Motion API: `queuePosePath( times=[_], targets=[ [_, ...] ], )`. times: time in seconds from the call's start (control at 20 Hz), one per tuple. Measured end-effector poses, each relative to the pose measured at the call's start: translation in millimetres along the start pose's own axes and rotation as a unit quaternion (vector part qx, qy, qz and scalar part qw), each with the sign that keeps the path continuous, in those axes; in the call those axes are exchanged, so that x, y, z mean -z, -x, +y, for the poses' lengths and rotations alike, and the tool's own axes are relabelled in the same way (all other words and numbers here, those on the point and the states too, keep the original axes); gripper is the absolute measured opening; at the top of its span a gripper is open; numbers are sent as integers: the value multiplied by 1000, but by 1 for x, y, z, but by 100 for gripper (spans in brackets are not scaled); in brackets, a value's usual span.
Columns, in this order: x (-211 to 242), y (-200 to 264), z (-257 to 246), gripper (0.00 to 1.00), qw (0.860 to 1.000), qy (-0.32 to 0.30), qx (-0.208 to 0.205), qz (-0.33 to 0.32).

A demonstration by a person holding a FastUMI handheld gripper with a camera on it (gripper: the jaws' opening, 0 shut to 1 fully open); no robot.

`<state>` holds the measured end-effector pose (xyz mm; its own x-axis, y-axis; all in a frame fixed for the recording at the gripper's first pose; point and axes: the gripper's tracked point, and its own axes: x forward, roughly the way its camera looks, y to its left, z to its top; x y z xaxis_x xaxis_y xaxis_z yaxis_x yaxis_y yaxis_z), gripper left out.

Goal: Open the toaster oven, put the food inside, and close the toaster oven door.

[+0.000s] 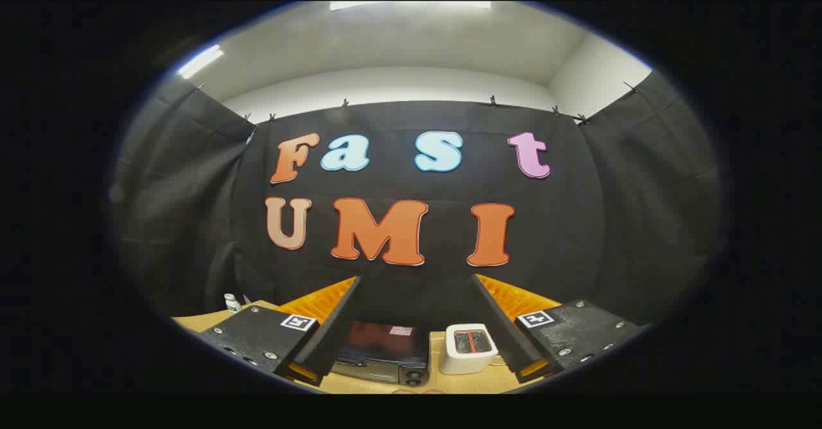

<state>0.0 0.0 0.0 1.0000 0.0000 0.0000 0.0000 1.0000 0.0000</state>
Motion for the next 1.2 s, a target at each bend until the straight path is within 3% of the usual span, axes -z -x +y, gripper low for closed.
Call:
queuePosePath(
  times=[1.2],
  targets=[
    [6,-3,-4,98,1000,10,3,3]
  ],
)
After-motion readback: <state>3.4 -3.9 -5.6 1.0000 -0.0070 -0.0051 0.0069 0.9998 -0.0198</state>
